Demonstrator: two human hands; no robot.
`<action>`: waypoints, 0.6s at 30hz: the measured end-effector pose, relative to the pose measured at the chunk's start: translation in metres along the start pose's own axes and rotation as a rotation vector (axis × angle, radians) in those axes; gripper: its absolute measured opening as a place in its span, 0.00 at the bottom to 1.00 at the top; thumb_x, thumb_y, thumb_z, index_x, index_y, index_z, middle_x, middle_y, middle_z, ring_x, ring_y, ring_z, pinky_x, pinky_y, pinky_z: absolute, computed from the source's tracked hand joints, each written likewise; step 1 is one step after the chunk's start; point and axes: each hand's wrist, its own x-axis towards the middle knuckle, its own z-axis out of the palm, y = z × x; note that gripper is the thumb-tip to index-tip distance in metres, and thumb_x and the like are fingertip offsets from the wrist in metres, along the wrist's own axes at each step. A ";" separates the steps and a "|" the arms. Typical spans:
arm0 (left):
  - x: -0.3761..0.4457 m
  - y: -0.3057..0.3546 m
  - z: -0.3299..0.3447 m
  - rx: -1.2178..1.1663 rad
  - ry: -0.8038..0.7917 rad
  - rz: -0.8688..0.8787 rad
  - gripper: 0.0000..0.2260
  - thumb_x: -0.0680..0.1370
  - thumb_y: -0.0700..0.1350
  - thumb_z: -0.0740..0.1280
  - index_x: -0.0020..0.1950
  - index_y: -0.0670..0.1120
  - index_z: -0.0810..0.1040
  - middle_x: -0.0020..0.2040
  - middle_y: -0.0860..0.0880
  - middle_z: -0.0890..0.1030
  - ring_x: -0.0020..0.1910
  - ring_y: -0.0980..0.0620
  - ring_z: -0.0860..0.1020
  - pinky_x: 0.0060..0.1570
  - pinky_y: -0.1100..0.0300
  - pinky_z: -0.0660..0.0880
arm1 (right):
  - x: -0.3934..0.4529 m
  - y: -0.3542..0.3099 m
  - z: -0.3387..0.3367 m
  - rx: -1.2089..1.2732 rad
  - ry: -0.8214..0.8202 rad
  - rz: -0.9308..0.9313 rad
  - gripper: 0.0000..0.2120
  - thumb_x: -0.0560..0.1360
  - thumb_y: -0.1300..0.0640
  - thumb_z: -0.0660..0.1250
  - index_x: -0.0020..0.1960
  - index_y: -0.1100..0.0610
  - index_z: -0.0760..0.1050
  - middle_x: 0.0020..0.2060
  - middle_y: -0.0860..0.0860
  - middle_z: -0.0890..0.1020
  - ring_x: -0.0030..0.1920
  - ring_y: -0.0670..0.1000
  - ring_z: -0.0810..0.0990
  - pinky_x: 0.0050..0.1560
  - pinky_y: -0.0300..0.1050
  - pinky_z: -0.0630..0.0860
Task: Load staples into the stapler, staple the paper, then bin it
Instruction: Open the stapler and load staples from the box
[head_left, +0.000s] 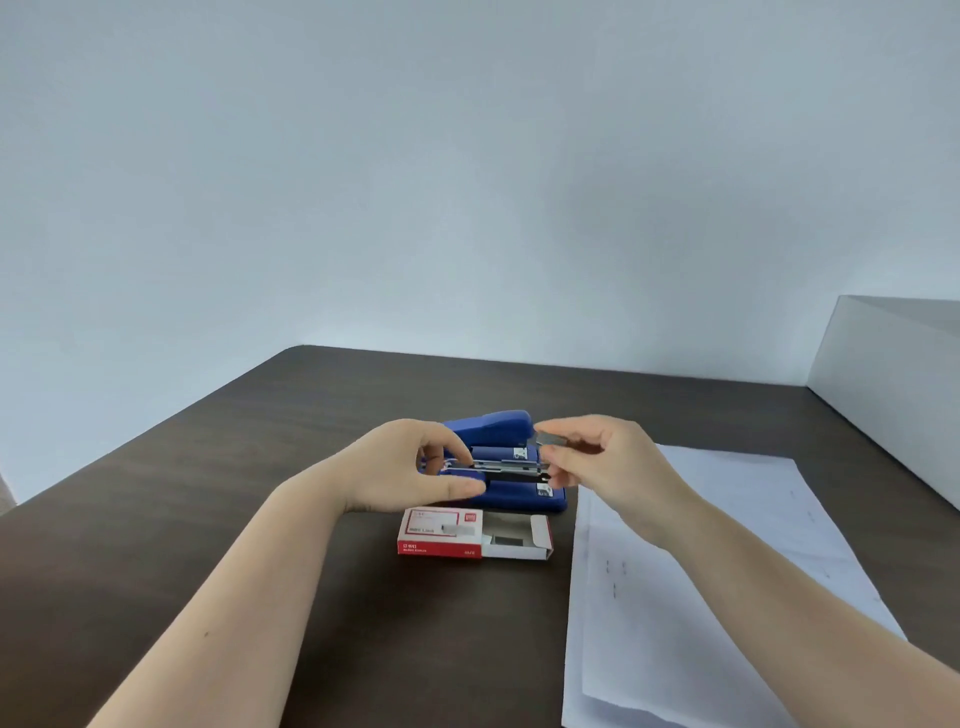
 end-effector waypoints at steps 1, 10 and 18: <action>0.000 -0.001 -0.001 -0.021 0.073 -0.001 0.11 0.72 0.57 0.70 0.51 0.54 0.80 0.34 0.55 0.74 0.30 0.62 0.72 0.34 0.71 0.68 | 0.000 -0.001 -0.001 -0.003 -0.002 0.019 0.13 0.75 0.62 0.68 0.59 0.54 0.80 0.41 0.48 0.84 0.37 0.47 0.85 0.48 0.44 0.82; 0.004 -0.022 0.002 -0.083 0.401 -0.140 0.09 0.77 0.55 0.64 0.46 0.51 0.80 0.39 0.53 0.81 0.36 0.58 0.74 0.36 0.67 0.69 | 0.015 -0.033 0.012 -0.530 -0.136 -0.147 0.10 0.77 0.54 0.66 0.57 0.52 0.79 0.49 0.44 0.80 0.47 0.42 0.77 0.44 0.27 0.69; 0.006 -0.031 0.011 -0.012 0.402 -0.147 0.08 0.77 0.53 0.63 0.49 0.52 0.80 0.39 0.57 0.77 0.37 0.59 0.73 0.35 0.67 0.67 | 0.020 -0.026 0.031 -0.652 -0.241 -0.088 0.11 0.77 0.55 0.65 0.58 0.54 0.80 0.55 0.48 0.82 0.40 0.41 0.76 0.47 0.38 0.70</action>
